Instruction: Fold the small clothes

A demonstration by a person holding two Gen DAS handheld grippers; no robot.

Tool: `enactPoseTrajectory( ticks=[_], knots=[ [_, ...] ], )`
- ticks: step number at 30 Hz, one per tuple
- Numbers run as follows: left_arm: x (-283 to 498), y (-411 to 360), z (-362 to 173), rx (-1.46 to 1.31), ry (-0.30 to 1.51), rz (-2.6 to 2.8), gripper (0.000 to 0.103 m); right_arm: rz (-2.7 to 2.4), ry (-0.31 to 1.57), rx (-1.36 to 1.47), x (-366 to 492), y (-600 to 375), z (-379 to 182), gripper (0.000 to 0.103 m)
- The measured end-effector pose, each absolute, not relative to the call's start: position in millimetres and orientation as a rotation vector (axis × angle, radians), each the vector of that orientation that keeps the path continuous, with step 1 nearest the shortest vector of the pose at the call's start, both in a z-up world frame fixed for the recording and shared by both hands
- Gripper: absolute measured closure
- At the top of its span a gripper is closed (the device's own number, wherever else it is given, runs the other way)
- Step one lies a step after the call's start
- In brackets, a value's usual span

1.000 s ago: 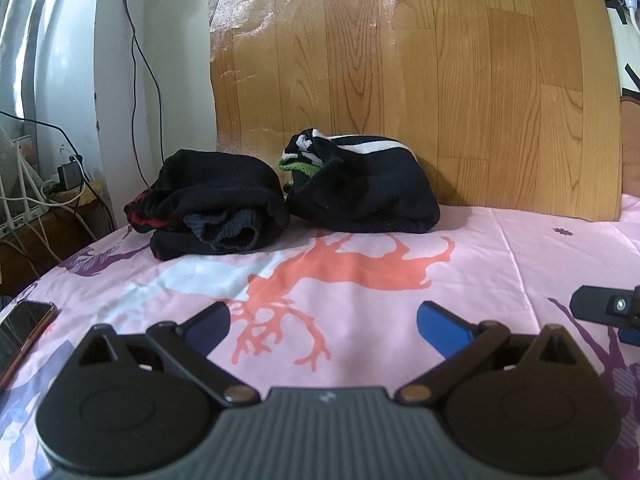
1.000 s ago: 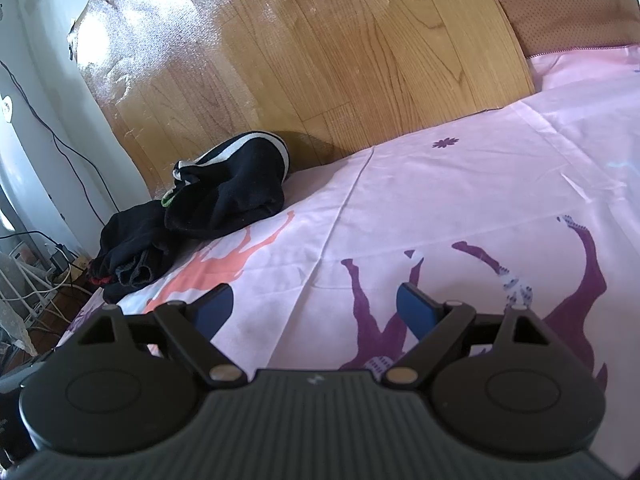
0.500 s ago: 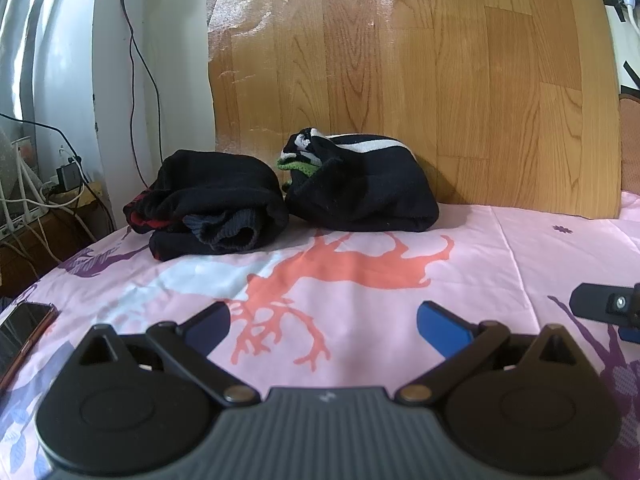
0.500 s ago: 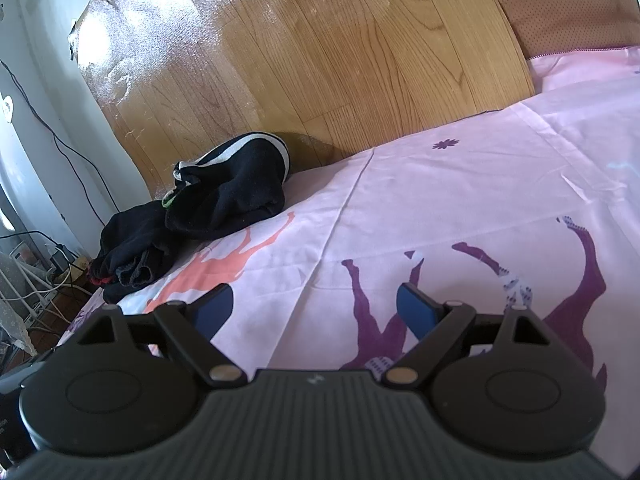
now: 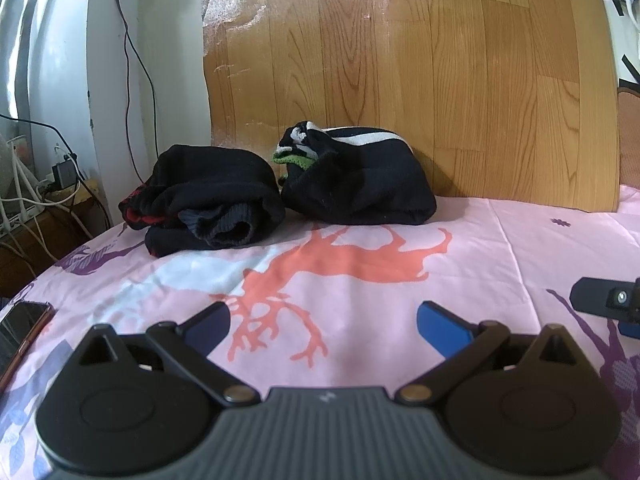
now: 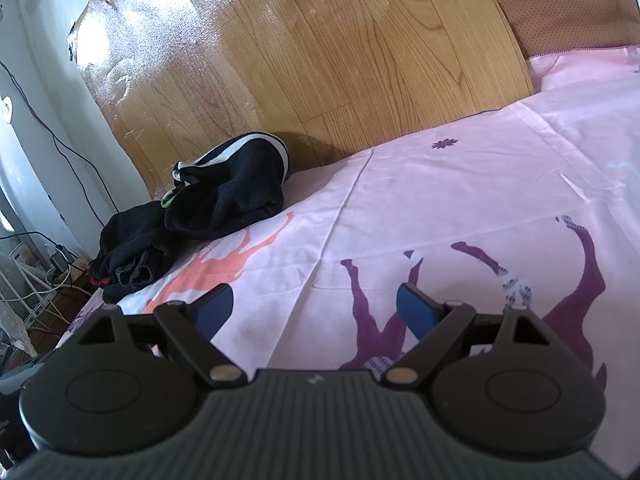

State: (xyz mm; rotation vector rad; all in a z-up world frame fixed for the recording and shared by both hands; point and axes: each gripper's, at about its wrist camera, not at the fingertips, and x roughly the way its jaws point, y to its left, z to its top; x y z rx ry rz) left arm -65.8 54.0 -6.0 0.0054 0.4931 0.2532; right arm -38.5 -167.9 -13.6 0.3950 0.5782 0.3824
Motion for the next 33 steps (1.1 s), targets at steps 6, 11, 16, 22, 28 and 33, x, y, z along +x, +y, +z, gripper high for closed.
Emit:
enactPoseTrajectory(
  ticks=[6,11,16,22,28,33],
  knots=[
    [-65.8,53.9,-5.9,0.006,0.492,0.255,0.0,0.382,0.58,0.397,-38.2,-167.9,-13.3,0.012],
    [-67.5,52.9,-5.9,0.016,0.484,0.246,0.0,0.381,0.58,0.397,-38.3,-167.7,-13.2,0.012],
    [-66.5,51.7,-5.9,0.032,0.495,0.241,0.0,0.382,0.58,0.396,-38.1,-168.1,-13.1,0.012],
    [-69.4,51.3,-4.9,0.03,0.476,0.242,0.0,0.383,0.581,0.398,-38.2,-168.4,-12.9,0.012],
    [-69.3,51.4,-4.8,0.034,0.476,0.244,0.0,0.382,0.581,0.397,-37.7,-168.8,-13.3,0.012],
    [-68.2,51.7,-5.2,0.037,0.484,0.245,0.0,0.382,0.581,0.399,-37.6,-168.7,-13.4,0.012]
  ],
)
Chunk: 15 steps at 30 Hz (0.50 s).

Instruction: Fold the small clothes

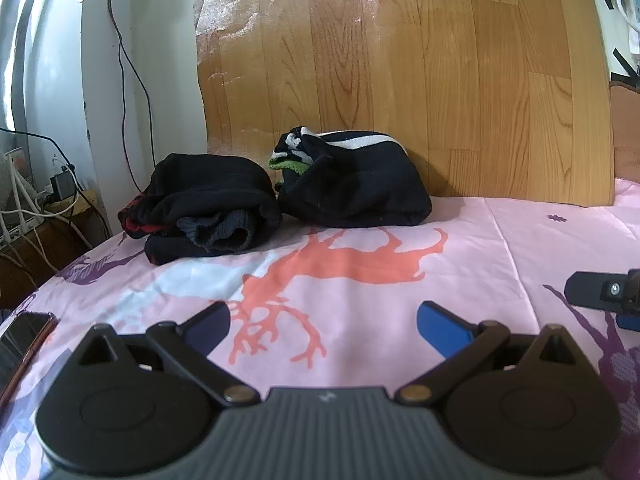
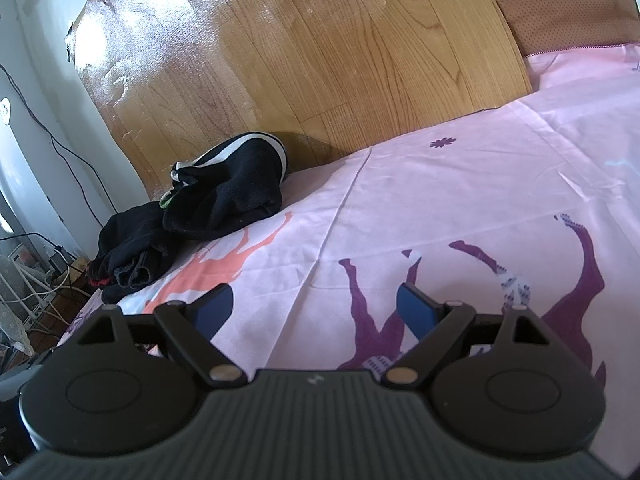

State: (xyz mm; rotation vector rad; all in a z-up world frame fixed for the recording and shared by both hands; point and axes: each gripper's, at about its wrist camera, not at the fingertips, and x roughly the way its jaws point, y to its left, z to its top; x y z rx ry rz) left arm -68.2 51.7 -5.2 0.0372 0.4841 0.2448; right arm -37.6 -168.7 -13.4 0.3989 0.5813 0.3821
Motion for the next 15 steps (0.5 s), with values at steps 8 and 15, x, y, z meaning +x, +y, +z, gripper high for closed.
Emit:
enactPoseTrajectory(
  ticks=[8,15],
  knots=[
    [-66.7,51.1,-6.0,0.047,0.504,0.252,0.0,0.381,0.581,0.399,-37.6,-168.3,-13.4,0.012],
    [-65.6,52.4,-6.3,0.045,0.515,0.251,0.0,0.382,0.581,0.399,-37.5,-168.7,-13.4,0.012]
  ],
)
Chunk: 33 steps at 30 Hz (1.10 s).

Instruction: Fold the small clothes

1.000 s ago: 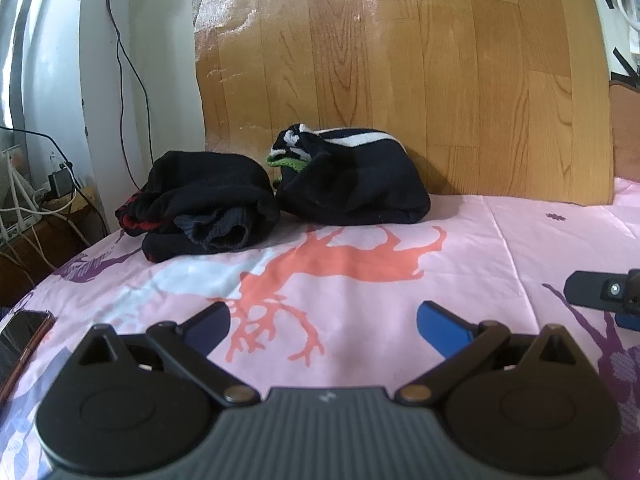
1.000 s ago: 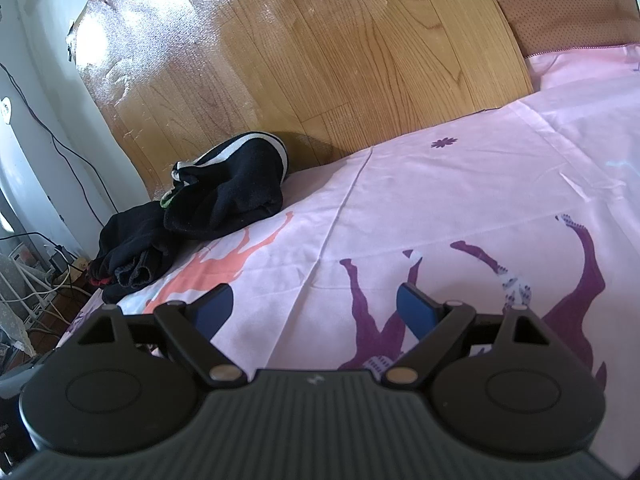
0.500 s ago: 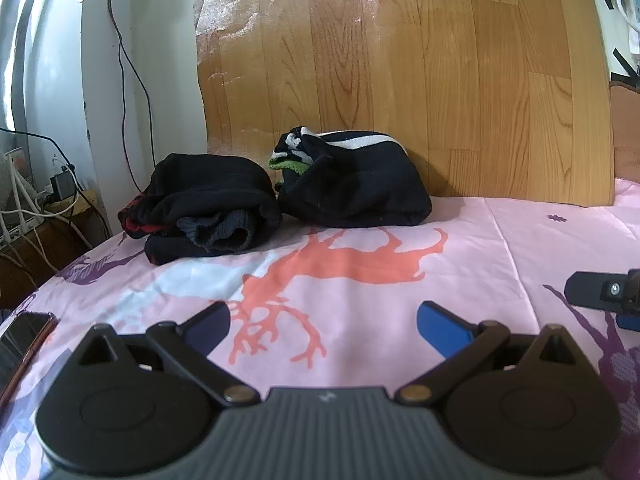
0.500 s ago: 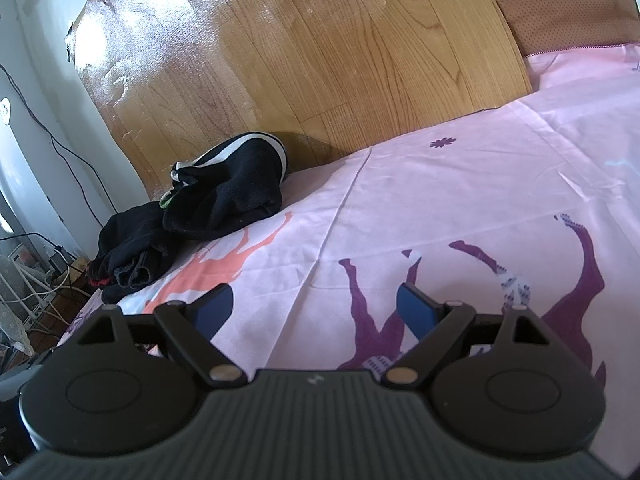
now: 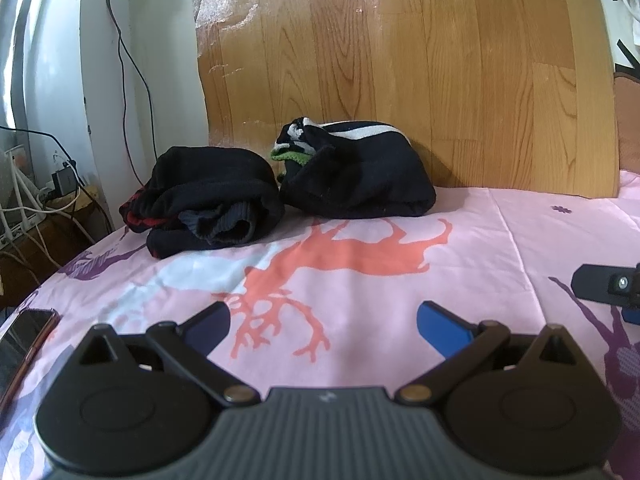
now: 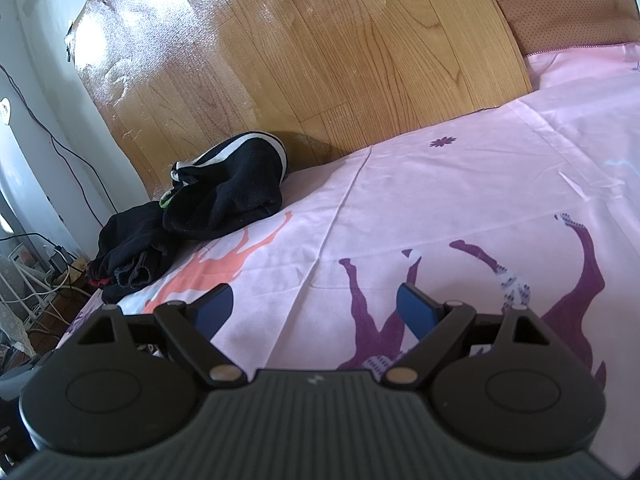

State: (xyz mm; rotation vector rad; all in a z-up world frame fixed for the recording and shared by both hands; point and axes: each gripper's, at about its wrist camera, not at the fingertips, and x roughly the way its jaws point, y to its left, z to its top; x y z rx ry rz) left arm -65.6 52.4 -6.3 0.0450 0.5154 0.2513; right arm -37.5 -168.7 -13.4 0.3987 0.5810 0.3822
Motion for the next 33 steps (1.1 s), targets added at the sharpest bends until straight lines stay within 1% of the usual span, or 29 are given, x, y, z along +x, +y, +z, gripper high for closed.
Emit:
enactPoseTrajectory(
  ticks=[33],
  knots=[
    [-61.9,58.7,-9.8,0.021,0.556,0.27,0.0,0.379,0.582,0.402,-38.3,-168.2,-14.5,0.012]
  ],
)
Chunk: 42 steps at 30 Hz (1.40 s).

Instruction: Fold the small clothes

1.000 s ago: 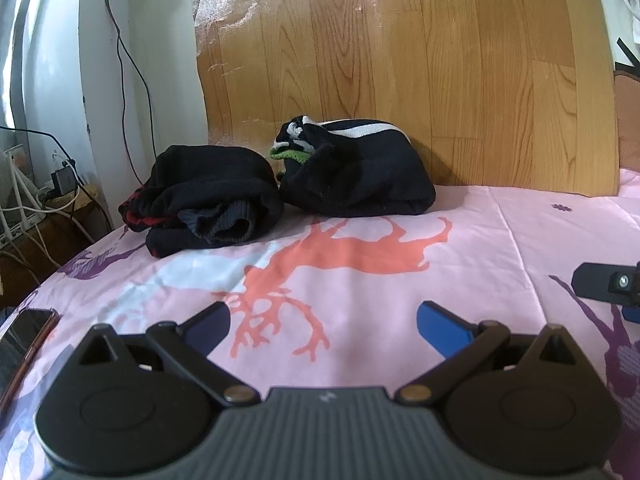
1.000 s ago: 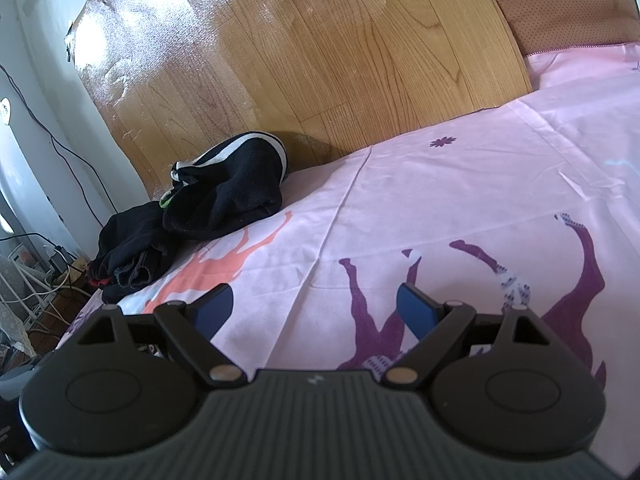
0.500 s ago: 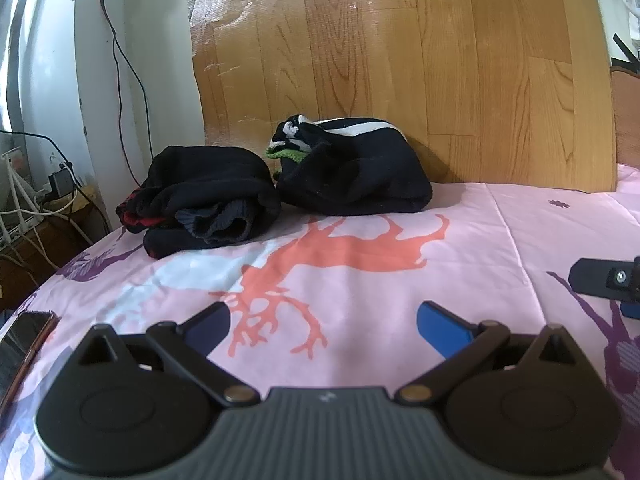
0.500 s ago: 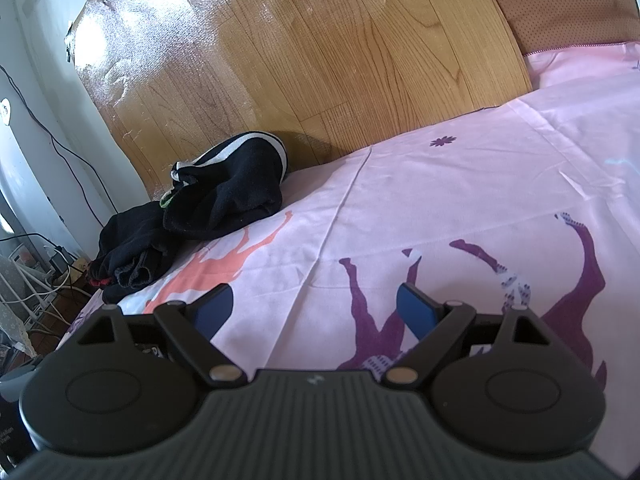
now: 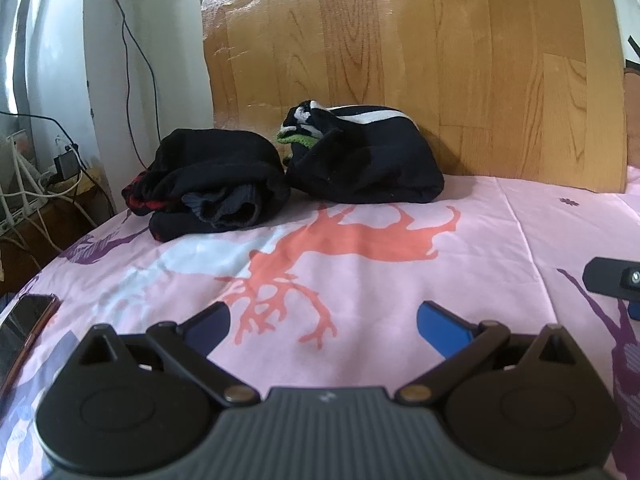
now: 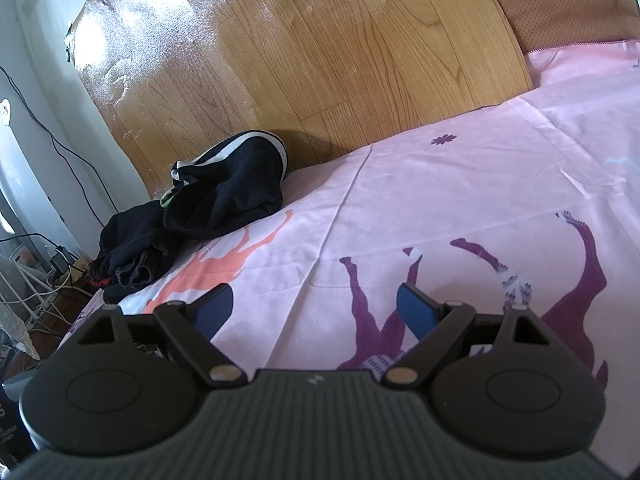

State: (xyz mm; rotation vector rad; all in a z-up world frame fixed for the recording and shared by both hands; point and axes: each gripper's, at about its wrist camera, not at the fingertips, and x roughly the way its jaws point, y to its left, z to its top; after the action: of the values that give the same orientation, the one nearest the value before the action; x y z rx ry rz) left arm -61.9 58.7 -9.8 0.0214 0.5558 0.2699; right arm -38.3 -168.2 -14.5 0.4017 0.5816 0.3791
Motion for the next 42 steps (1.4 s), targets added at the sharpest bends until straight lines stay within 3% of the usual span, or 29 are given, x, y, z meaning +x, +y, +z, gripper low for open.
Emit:
enactPoseTrajectory(
  ticks=[42],
  knots=[
    [-63.3,59.1,-9.3,0.009,0.553,0.272,0.0,0.381,0.581,0.396,-37.3,-169.5,-14.3,0.012]
  ],
)
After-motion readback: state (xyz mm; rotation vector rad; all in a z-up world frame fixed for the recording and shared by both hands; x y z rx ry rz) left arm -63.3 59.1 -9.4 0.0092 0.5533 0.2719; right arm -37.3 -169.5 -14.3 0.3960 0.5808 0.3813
